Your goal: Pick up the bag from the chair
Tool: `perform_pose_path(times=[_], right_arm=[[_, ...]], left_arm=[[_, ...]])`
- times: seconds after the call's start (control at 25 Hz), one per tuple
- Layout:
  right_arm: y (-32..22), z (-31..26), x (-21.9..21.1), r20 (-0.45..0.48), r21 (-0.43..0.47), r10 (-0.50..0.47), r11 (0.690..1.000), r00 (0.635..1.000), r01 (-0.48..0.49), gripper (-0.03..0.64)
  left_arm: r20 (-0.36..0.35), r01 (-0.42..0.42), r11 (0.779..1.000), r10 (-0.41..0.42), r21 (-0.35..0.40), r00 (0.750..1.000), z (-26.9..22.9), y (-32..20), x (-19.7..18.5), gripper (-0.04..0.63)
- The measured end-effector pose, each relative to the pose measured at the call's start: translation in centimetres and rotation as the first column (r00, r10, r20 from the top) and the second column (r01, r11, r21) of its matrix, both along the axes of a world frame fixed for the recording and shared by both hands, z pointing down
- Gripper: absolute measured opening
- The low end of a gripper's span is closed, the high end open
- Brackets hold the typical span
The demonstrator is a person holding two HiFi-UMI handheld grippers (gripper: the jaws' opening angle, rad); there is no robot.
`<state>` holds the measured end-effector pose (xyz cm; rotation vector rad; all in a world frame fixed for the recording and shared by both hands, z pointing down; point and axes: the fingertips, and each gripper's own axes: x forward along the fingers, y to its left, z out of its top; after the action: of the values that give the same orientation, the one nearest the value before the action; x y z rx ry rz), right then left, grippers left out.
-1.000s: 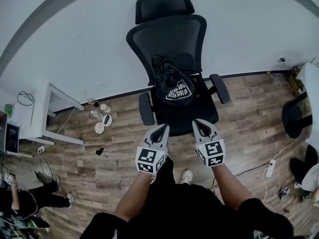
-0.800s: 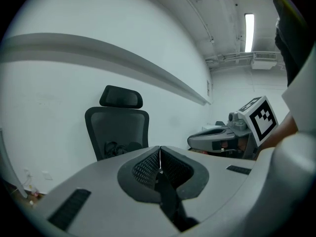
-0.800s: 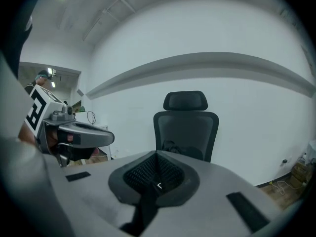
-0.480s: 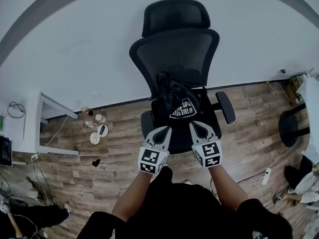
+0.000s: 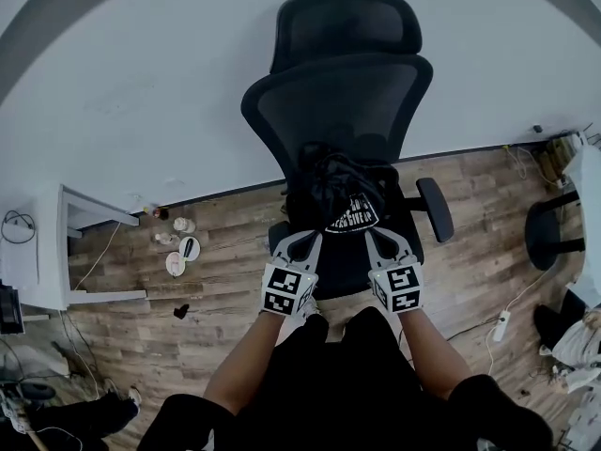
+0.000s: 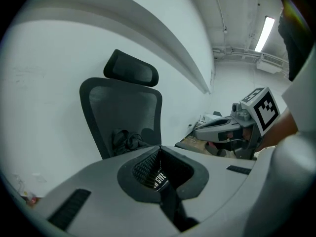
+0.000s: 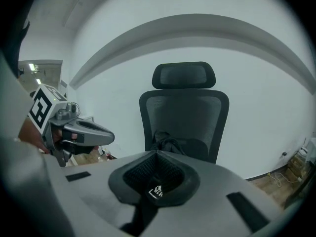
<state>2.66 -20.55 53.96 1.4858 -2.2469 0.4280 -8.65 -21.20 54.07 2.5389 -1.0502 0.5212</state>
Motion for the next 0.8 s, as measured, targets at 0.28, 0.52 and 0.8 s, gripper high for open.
perform_pose_path(times=[0.28, 0.52, 0.8], right_arm=[[-4.7, 3.3, 0.8, -0.029, -0.043, -0.091, 0.995, 0.995, 0.089, 0.020], [-9.0, 5.8, 1.2, -0.012, -0.056, -0.164, 0.985, 0.986, 0.163, 0.020], [-11.7, 11.1, 0.9, -0.030, -0.148, -0.256, 0.957, 0.966, 0.249, 0.177]], left_arm=[[0.026, 0.026, 0.999, -0.025, -0.045, 0.999, 2.8, -4.2, 1.5, 0.023], [0.068, 0.048, 0.997, -0.045, -0.057, 0.997, 5.3, -7.6, 3.2, 0.023], [-0.011, 0.156, 0.984, -0.158, -0.082, 0.987, 8.5, -10.3, 2.6, 0.124]])
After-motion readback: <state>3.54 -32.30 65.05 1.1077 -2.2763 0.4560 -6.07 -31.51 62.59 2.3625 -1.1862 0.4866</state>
